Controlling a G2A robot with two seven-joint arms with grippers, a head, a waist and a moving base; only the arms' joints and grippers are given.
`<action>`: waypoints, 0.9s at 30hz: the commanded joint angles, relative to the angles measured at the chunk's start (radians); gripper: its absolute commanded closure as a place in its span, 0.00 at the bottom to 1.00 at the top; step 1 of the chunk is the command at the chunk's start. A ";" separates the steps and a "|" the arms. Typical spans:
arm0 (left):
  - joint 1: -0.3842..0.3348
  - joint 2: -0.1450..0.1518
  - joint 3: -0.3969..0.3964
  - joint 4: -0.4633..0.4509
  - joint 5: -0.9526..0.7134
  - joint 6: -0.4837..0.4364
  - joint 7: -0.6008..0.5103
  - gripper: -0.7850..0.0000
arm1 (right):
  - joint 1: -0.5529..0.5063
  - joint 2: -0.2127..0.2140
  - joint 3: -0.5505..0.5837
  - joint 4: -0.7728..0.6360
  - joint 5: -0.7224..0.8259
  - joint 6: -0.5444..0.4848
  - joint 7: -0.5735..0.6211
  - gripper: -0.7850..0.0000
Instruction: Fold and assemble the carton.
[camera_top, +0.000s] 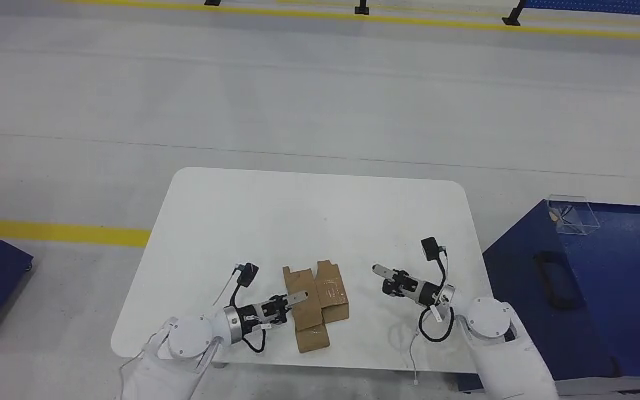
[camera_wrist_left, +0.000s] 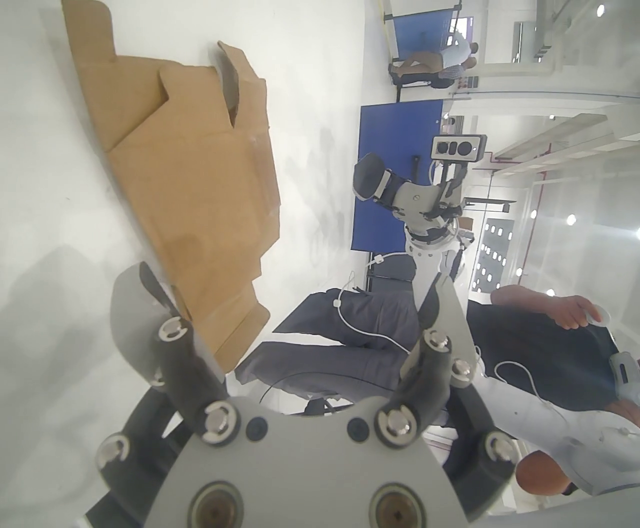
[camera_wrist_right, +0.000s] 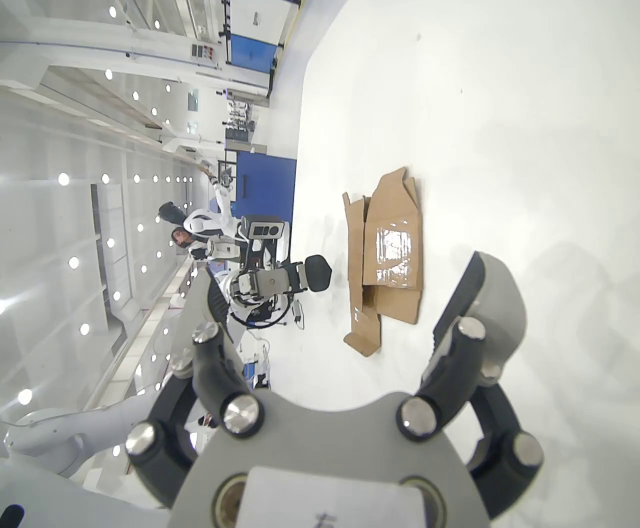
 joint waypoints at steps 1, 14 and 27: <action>-0.013 -0.003 0.016 0.023 0.017 0.008 0.018 0.07 | 0.034 -0.006 -0.039 0.059 0.002 -0.025 0.012 0.00; -0.068 -0.022 0.094 0.114 0.049 0.032 0.067 0.21 | 0.182 -0.049 -0.216 0.335 0.127 -0.125 0.138 0.00; -0.117 -0.043 0.140 0.210 -0.019 -0.011 0.066 0.51 | 0.249 -0.072 -0.276 0.455 0.202 -0.128 0.173 0.00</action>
